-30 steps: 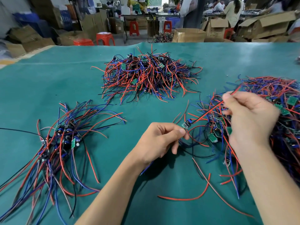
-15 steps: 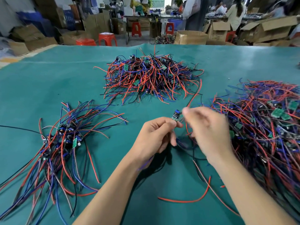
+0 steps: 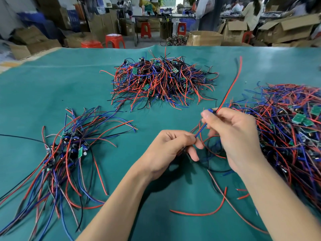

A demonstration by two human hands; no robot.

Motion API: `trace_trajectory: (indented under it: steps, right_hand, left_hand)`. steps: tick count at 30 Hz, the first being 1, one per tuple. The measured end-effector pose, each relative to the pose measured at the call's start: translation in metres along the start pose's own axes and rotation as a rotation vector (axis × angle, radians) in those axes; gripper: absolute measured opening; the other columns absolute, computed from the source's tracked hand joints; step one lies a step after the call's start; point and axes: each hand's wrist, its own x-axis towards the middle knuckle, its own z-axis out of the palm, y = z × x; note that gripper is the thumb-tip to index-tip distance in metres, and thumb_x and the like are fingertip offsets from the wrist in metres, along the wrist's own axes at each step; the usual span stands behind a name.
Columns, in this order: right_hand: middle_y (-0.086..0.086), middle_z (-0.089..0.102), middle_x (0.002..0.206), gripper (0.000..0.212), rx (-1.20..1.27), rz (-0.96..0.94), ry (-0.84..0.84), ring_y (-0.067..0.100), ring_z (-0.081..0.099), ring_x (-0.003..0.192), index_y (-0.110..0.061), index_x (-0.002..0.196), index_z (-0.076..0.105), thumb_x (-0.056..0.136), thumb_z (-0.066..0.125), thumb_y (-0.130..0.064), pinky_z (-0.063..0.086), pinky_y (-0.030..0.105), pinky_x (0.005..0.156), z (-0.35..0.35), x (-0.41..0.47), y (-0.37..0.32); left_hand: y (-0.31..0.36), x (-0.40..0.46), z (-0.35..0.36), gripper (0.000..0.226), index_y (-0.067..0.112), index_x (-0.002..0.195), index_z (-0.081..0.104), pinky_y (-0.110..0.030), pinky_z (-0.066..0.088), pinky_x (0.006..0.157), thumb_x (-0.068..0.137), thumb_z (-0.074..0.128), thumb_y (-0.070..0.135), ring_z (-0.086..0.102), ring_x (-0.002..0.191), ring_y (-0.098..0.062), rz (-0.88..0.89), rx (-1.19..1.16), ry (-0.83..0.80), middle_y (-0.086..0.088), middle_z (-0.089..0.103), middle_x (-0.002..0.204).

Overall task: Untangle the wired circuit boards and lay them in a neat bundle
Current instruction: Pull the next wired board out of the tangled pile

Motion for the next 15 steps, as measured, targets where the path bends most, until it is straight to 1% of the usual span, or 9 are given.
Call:
trace_trajectory:
  steps: [2,3,6,8,11,12,13,15]
  right_hand:
    - [0.000,0.069,0.071,0.016,0.035,-0.006,0.061,0.009,0.055,0.061,-0.020,0.073,0.077,0.085,0.075,-0.029,0.046,0.021,0.058,-0.007,0.005,-0.001]
    - [0.000,0.069,0.070,0.016,0.049,-0.012,0.090,0.009,0.055,0.061,-0.020,0.072,0.077,0.086,0.075,-0.028,0.046,0.020,0.058,-0.011,0.006,-0.002]
    - [-0.001,0.068,0.069,0.018,0.108,-0.027,0.180,0.010,0.054,0.061,-0.016,0.074,0.075,0.091,0.073,-0.019,0.044,0.023,0.061,-0.021,0.011,-0.009]
    - [-0.004,0.068,0.069,0.017,0.150,-0.056,0.256,0.009,0.054,0.060,-0.015,0.079,0.072,0.095,0.070,-0.014,0.043,0.023,0.060,-0.028,0.014,-0.019]
    - [-0.005,0.065,0.074,0.017,0.162,-0.158,0.344,0.006,0.055,0.062,-0.021,0.083,0.067,0.099,0.064,-0.018,0.043,0.023,0.060,-0.037,0.017,-0.045]
    - [-0.008,0.065,0.075,0.016,0.164,-0.195,0.327,0.004,0.055,0.063,-0.023,0.085,0.066,0.100,0.063,-0.021,0.043,0.022,0.060,-0.038,0.017,-0.058]
    - [-0.011,0.066,0.075,0.013,0.168,-0.231,0.270,0.003,0.056,0.064,-0.024,0.086,0.066,0.099,0.063,-0.024,0.043,0.021,0.060,-0.034,0.015,-0.072]
    - [-0.010,0.068,0.070,0.007,0.174,-0.267,0.061,0.006,0.058,0.062,-0.022,0.087,0.071,0.093,0.068,-0.024,0.045,0.022,0.057,-0.013,0.006,-0.098]
  left_hand:
    - [0.000,0.000,-0.001,0.028,0.015,0.075,0.074,-0.033,0.027,0.062,0.090,0.051,0.018,0.042,0.059,-0.029,-0.015,-0.024,-0.043,-0.005,0.064,0.053]
    - [0.000,0.000,-0.001,0.028,0.015,0.073,0.074,-0.033,0.027,0.061,0.090,0.051,0.018,0.043,0.057,-0.027,-0.025,-0.028,-0.063,-0.005,0.064,0.052]
    - [-0.001,-0.001,0.001,0.029,0.016,0.072,0.072,-0.025,0.030,0.054,0.089,0.049,0.019,0.045,0.054,-0.016,-0.057,-0.007,-0.117,-0.006,0.067,0.055]
    - [-0.002,-0.002,0.000,0.029,0.016,0.072,0.072,-0.025,0.031,0.055,0.088,0.048,0.018,0.047,0.056,-0.013,-0.079,-0.008,-0.154,-0.006,0.069,0.059]
    - [-0.001,-0.005,-0.001,0.027,0.014,0.074,0.072,-0.023,0.035,0.057,0.085,0.048,0.015,0.051,0.060,-0.014,-0.106,0.012,-0.180,-0.006,0.070,0.061]
    - [-0.004,-0.005,-0.001,0.026,0.012,0.075,0.071,-0.022,0.037,0.057,0.085,0.047,0.012,0.053,0.059,-0.012,-0.111,0.013,-0.160,-0.005,0.069,0.061]
    - [-0.003,-0.004,0.000,0.025,0.009,0.077,0.070,-0.020,0.039,0.057,0.086,0.047,0.009,0.055,0.059,-0.010,-0.120,0.012,-0.127,-0.005,0.068,0.061]
    - [-0.003,-0.002,0.001,0.023,0.003,0.083,0.069,-0.018,0.041,0.058,0.091,0.047,0.003,0.057,0.061,-0.010,-0.135,-0.017,-0.098,-0.005,0.066,0.063]
